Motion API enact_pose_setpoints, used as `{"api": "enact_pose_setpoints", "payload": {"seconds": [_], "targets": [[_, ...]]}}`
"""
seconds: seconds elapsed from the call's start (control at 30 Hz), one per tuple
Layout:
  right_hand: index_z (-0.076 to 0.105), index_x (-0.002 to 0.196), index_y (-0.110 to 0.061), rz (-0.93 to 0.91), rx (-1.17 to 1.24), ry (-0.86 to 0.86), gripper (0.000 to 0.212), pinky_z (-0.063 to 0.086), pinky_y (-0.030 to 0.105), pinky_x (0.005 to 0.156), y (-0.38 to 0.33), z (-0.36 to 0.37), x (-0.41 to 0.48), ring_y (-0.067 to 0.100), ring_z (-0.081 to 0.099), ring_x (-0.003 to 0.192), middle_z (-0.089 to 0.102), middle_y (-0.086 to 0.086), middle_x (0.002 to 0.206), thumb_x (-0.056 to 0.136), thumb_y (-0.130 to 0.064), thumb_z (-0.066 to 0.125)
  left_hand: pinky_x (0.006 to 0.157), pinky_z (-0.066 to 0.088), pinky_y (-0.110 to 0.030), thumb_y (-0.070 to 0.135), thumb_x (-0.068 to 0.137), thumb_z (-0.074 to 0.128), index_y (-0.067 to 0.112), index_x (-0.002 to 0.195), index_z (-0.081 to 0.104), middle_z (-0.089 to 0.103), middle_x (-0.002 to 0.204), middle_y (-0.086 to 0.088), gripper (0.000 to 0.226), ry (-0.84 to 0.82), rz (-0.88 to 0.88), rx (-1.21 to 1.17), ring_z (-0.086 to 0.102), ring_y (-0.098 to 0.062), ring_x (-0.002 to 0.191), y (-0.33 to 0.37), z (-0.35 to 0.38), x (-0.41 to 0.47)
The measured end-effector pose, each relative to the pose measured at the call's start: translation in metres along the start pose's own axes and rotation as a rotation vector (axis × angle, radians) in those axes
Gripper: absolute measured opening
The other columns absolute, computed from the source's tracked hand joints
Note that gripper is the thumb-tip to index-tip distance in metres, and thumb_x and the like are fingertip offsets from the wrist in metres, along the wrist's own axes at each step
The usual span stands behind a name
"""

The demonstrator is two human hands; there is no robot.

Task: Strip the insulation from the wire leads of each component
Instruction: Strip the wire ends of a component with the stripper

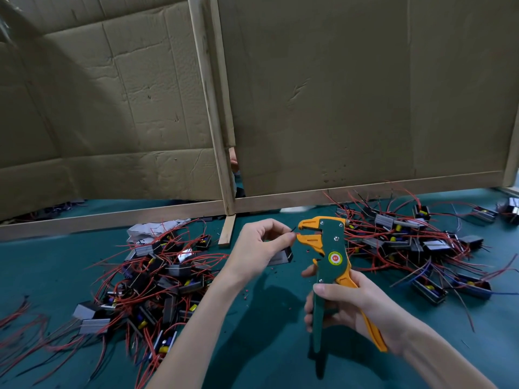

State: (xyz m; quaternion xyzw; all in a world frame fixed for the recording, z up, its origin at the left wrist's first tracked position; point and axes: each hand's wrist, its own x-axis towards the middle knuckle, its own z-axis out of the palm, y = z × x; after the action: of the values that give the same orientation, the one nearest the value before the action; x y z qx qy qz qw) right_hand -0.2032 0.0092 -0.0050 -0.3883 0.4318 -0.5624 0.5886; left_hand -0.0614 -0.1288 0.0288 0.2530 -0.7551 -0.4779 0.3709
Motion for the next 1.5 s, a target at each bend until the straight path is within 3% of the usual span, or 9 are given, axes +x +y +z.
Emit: {"api": "enact_pose_setpoints", "payload": {"seconds": [0.17,0.3,0.63,0.83,1.03,1.13,1.2,1.33,1.5], "targets": [[0.063,0.093,0.002,0.032,-0.067,0.036,0.045,0.056,0.047,0.069,0.001,-0.001,0.000,0.040,0.065,0.072,0.063,0.027,0.079,0.061,-0.022,0.084,0.049,0.039,-0.012,0.010,0.084,0.070,0.015,0.076,0.068,0.060,0.057,0.010,0.010,-0.077,-0.023,0.027,0.047,-0.002,0.048,0.008,-0.006,-0.002],[0.065,0.083,-0.003,0.057,-0.112,0.064,0.039,0.056,0.044,0.064,0.003,0.001,0.000,0.037,0.063,0.065,0.062,0.024,0.073,0.059,-0.026,0.086,0.048,0.041,-0.015,0.008,0.085,0.068,0.010,0.080,0.068,0.058,0.064,-0.008,0.006,-0.113,-0.021,0.034,0.044,-0.014,0.053,0.014,-0.011,-0.003],[0.048,0.072,-0.002,0.091,-0.203,0.328,0.040,0.042,0.029,0.043,0.013,0.009,0.003,0.023,0.047,0.039,0.049,0.012,0.050,0.070,-0.026,0.080,0.058,0.047,-0.015,0.011,0.084,0.070,0.020,0.074,0.068,0.066,0.064,0.010,0.014,-0.082,0.012,0.105,0.055,-0.001,0.057,0.008,-0.009,0.000],[0.072,0.075,-0.008,0.020,0.067,0.129,0.013,0.056,0.041,0.064,0.010,0.010,0.004,0.037,0.067,0.071,0.065,0.023,0.079,0.065,-0.013,0.078,0.068,0.049,-0.020,0.011,0.085,0.069,0.020,0.076,0.065,0.068,0.073,0.003,0.013,0.048,0.001,0.044,0.060,-0.009,0.068,-0.003,-0.005,0.002],[0.071,0.085,-0.007,-0.009,-0.015,0.034,0.024,0.056,0.047,0.074,0.003,-0.001,0.003,0.040,0.065,0.079,0.065,0.026,0.084,0.066,-0.017,0.082,0.074,0.058,-0.036,0.014,0.083,0.072,0.019,0.079,0.065,0.067,0.074,0.008,0.010,0.154,0.110,0.242,0.063,-0.009,0.072,-0.002,-0.012,0.000],[0.071,0.085,-0.007,0.021,-0.063,-0.014,0.026,0.056,0.045,0.073,0.002,-0.001,0.002,0.040,0.065,0.078,0.065,0.026,0.083,0.064,-0.017,0.083,0.101,0.042,-0.050,0.017,0.083,0.073,0.018,0.080,0.067,0.063,0.071,0.022,0.007,0.137,0.218,0.391,0.060,0.002,0.074,0.001,-0.009,-0.002],[0.070,0.085,-0.005,0.028,-0.072,-0.010,0.022,0.056,0.046,0.074,0.004,0.000,0.002,0.039,0.066,0.077,0.065,0.026,0.083,0.067,-0.013,0.080,0.114,0.024,-0.044,0.018,0.083,0.073,0.019,0.079,0.067,0.062,0.070,0.024,0.007,0.139,0.285,0.450,0.059,0.004,0.075,0.003,-0.007,-0.002],[0.071,0.083,-0.006,0.035,-0.068,0.002,0.018,0.056,0.046,0.073,0.003,0.001,0.002,0.039,0.066,0.076,0.065,0.026,0.082,0.068,-0.011,0.078,0.115,0.013,-0.032,0.017,0.082,0.073,0.020,0.076,0.068,0.062,0.070,0.025,0.008,0.152,0.343,0.479,0.060,0.003,0.075,0.005,-0.006,-0.002],[0.072,0.082,-0.006,0.051,-0.078,-0.011,0.025,0.057,0.044,0.069,0.002,0.001,0.001,0.039,0.066,0.076,0.065,0.025,0.081,0.062,-0.015,0.083,0.115,0.011,-0.031,0.016,0.080,0.075,0.023,0.074,0.069,0.059,0.066,0.026,0.010,0.117,0.348,0.538,0.060,0.000,0.077,0.007,-0.005,-0.003]]}}
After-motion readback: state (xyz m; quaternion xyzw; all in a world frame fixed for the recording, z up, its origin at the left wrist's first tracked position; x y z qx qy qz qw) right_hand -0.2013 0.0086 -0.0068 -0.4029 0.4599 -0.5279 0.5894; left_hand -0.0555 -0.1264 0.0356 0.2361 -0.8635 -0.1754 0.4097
